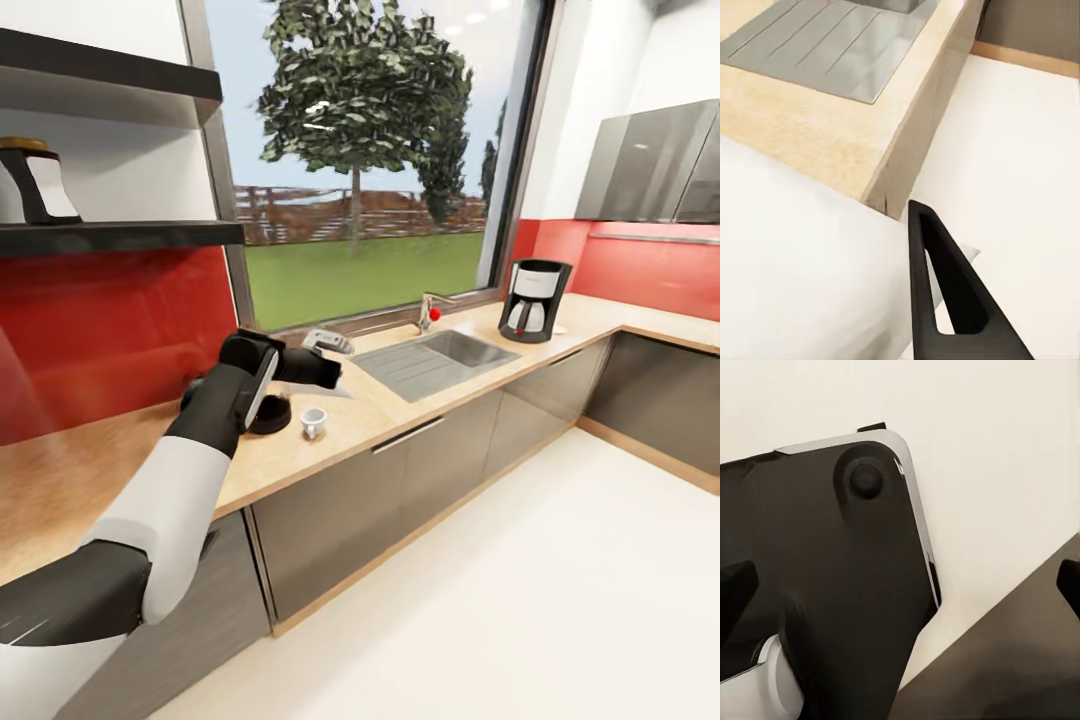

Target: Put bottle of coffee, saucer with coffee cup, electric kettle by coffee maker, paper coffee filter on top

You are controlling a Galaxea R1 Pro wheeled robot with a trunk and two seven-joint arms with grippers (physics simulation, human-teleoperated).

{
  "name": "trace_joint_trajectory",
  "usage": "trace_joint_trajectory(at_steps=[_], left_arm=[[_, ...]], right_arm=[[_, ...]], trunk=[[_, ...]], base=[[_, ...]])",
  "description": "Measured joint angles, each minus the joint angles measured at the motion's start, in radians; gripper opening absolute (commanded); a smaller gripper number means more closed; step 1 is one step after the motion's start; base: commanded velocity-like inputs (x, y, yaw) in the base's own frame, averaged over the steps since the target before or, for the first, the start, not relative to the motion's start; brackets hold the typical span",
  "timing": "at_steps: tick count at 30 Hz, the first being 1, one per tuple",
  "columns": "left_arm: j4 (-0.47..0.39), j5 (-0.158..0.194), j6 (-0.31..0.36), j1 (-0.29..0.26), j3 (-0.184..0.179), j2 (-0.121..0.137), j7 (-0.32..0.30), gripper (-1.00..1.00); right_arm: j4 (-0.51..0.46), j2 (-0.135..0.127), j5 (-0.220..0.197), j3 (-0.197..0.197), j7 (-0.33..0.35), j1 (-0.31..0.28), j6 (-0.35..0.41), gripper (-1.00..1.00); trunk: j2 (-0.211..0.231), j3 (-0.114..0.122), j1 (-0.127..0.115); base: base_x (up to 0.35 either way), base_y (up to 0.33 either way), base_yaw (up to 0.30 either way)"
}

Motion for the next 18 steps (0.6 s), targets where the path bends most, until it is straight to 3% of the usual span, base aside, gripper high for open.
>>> trace_joint_trajectory(at_steps=[2, 5, 18], left_arm=[[0.004, -0.041, 0.001, 0.000, -0.001, 0.000, -0.003, -1.00], [0.004, -0.062, 0.000, 0.000, -0.001, 0.000, -0.006, -1.00], [-0.008, -0.071, -0.006, 0.016, 0.001, 0.002, -0.009, -1.00]], right_arm=[[0.000, 0.000, 0.000, 0.000, 0.000, 0.000, 0.000, 1.00], [-0.001, 0.000, 0.000, 0.000, 0.000, 0.000, -0.001, 1.00], [0.000, 0.000, 0.000, 0.000, -0.001, 0.000, -0.001, 1.00]], trunk=[[0.000, 0.000, 0.000], [0.000, 0.000, 0.000], [0.000, 0.000, 0.000]], base=[[0.000, 0.000, -0.267], [0.000, 0.000, -0.267], [0.026, 0.000, -0.267]])
